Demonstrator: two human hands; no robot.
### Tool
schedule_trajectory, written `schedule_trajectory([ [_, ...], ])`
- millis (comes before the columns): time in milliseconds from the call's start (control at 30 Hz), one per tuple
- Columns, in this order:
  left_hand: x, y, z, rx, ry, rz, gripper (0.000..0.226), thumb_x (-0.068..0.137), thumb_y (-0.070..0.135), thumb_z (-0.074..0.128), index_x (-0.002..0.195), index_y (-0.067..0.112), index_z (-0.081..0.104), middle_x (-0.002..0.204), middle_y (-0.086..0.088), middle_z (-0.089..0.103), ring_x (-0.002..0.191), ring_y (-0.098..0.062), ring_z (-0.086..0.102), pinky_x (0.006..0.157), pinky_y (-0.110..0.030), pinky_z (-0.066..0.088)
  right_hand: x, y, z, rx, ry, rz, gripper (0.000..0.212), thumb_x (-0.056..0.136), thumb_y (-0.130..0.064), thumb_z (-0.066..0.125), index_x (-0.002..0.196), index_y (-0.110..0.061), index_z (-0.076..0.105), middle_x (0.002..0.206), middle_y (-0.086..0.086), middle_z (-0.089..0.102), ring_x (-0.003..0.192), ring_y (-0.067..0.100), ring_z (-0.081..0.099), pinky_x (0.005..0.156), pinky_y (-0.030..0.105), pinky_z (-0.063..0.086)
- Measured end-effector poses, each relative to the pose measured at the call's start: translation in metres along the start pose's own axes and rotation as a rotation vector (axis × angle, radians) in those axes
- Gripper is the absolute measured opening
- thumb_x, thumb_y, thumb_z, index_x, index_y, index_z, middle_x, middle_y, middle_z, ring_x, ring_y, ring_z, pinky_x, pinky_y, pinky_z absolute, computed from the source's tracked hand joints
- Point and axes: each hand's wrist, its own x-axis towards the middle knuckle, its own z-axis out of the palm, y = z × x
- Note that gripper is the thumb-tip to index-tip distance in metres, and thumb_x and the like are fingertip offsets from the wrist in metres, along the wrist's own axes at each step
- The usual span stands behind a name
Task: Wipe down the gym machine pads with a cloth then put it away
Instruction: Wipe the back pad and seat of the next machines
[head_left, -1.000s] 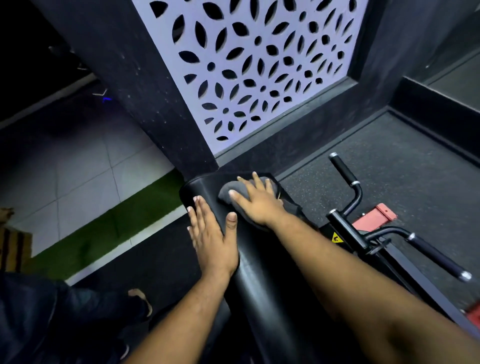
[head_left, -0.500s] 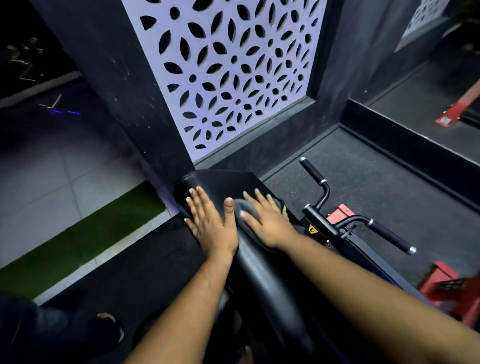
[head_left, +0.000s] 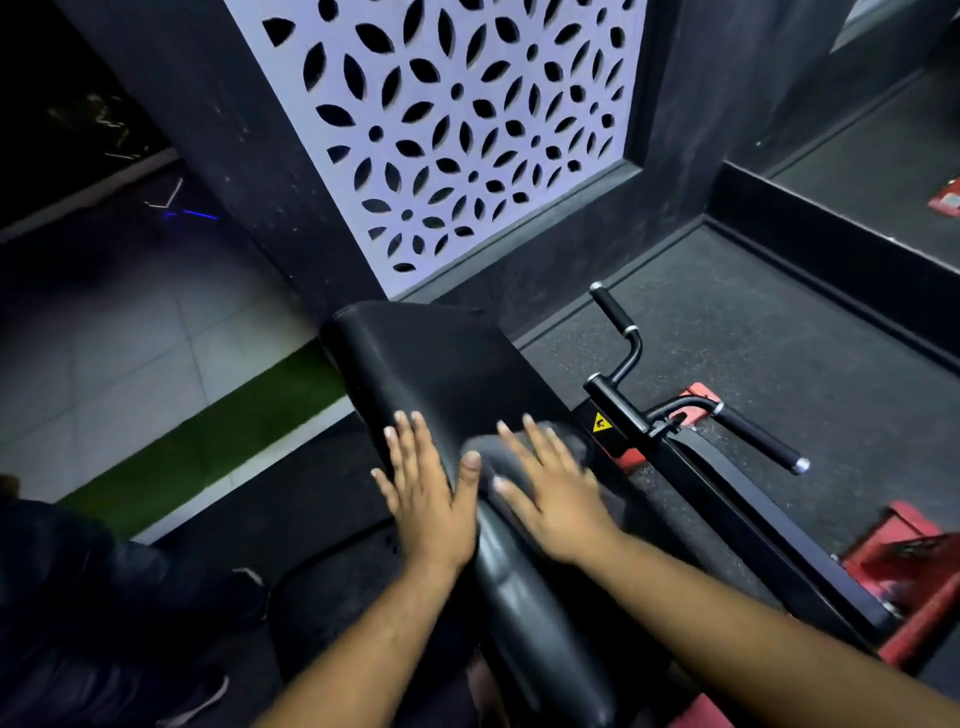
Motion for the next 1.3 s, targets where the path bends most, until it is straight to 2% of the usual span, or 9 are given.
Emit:
schedule_trajectory([
  [133, 0.001, 0.004, -0.001, 0.009, 0.031, 0.023, 0.109, 0.08, 0.092, 0.0, 0.161, 0.02, -0.005, 0.169, 0.009, -0.014, 0.154, -0.005, -0.019, 0.124, -0.053, -0.014, 0.059, -0.031, -0.006, 0.038, -0.023, 0.049, 0.071, 0.096, -0.073, 0.034, 0.157, -0.055, 0.002, 0.172, -0.009, -0.006, 0.158, 0.025, -0.002, 0.116, 0.07, 0.019],
  [333, -0.015, 0.008, -0.002, 0.108, 0.01, 0.173, 0.097, 0.091, 0.083, 0.011, 0.164, 0.018, 0.007, 0.172, 0.001, -0.003, 0.158, -0.011, -0.01, 0.124, -0.056, -0.011, -0.064, 0.047, -0.008, 0.014, -0.093, -0.143, 0.065, 0.097, -0.071, 0.035, 0.152, -0.066, 0.0, 0.167, -0.026, -0.011, 0.156, 0.01, 0.002, 0.112, 0.06, 0.03],
  [433, -0.011, 0.01, -0.002, 0.268, -0.104, 0.204, 0.097, 0.089, 0.085, 0.009, 0.164, 0.024, 0.004, 0.171, 0.006, -0.01, 0.156, -0.009, -0.015, 0.124, -0.058, -0.011, -0.063, 0.103, -0.008, -0.047, -0.128, -0.019, 0.061, 0.098, -0.071, 0.031, 0.148, -0.07, -0.004, 0.167, -0.027, -0.01, 0.157, 0.011, 0.003, 0.116, 0.071, 0.017],
  [533, -0.005, 0.014, -0.004, 0.423, -0.167, 0.257, 0.097, 0.088, 0.087, 0.005, 0.164, 0.026, 0.003, 0.171, 0.006, -0.013, 0.155, -0.01, -0.019, 0.124, -0.058, -0.012, 0.0, 0.092, -0.004, -0.001, -0.104, 0.175, 0.063, 0.099, -0.07, 0.033, 0.154, -0.061, 0.004, 0.171, -0.013, -0.002, 0.158, 0.019, 0.0, 0.116, 0.075, 0.007],
  [633, -0.002, 0.016, -0.006, 0.513, -0.22, 0.276, 0.1, 0.086, 0.088, 0.001, 0.164, 0.026, 0.003, 0.17, 0.006, -0.014, 0.155, -0.011, -0.022, 0.124, -0.058, -0.012, 0.037, 0.05, 0.001, 0.037, -0.07, 0.233, 0.065, 0.099, -0.07, 0.034, 0.158, -0.05, 0.014, 0.171, -0.007, 0.01, 0.155, 0.03, 0.013, 0.116, 0.067, 0.021],
  [767, -0.001, 0.019, -0.01, 0.556, -0.278, 0.25, 0.103, 0.083, 0.09, -0.005, 0.164, 0.027, 0.001, 0.169, 0.007, -0.018, 0.153, -0.011, -0.026, 0.122, -0.062, -0.013, -0.031, 0.069, -0.004, -0.043, -0.03, 0.049, 0.066, 0.095, -0.075, 0.032, 0.155, -0.057, 0.01, 0.163, -0.013, 0.025, 0.145, 0.024, 0.03, 0.108, 0.058, 0.034],
  [933, 0.023, 0.03, -0.012, 0.747, -0.369, 0.352, 0.102, 0.082, 0.094, -0.001, 0.163, 0.032, -0.005, 0.17, 0.004, -0.017, 0.153, -0.016, -0.028, 0.114, -0.072, -0.019, -0.019, 0.111, -0.007, -0.205, -0.12, 0.123, 0.073, 0.088, -0.084, 0.01, 0.155, -0.058, -0.004, 0.168, -0.013, 0.013, 0.156, 0.027, 0.011, 0.11, 0.079, -0.006],
  [1167, 0.032, 0.031, -0.008, 0.734, -0.396, 0.387, 0.102, 0.083, 0.094, 0.006, 0.163, 0.032, -0.001, 0.17, 0.007, -0.013, 0.155, -0.012, -0.022, 0.119, -0.067, -0.013, 0.131, 0.085, -0.004, -0.014, -0.043, 0.12, 0.061, 0.1, -0.069, 0.033, 0.155, -0.055, 0.013, 0.17, -0.013, 0.011, 0.154, 0.033, 0.021, 0.114, 0.071, 0.021],
  [1300, 0.033, 0.029, -0.009, 0.713, -0.397, 0.396, 0.102, 0.084, 0.093, 0.005, 0.163, 0.03, -0.005, 0.17, 0.007, -0.015, 0.155, -0.012, -0.02, 0.12, -0.066, -0.01, 0.151, 0.088, -0.007, 0.07, -0.061, 0.113, 0.062, 0.097, -0.071, 0.036, 0.154, -0.054, 0.019, 0.167, -0.01, 0.024, 0.147, 0.032, 0.03, 0.111, 0.062, 0.034],
])
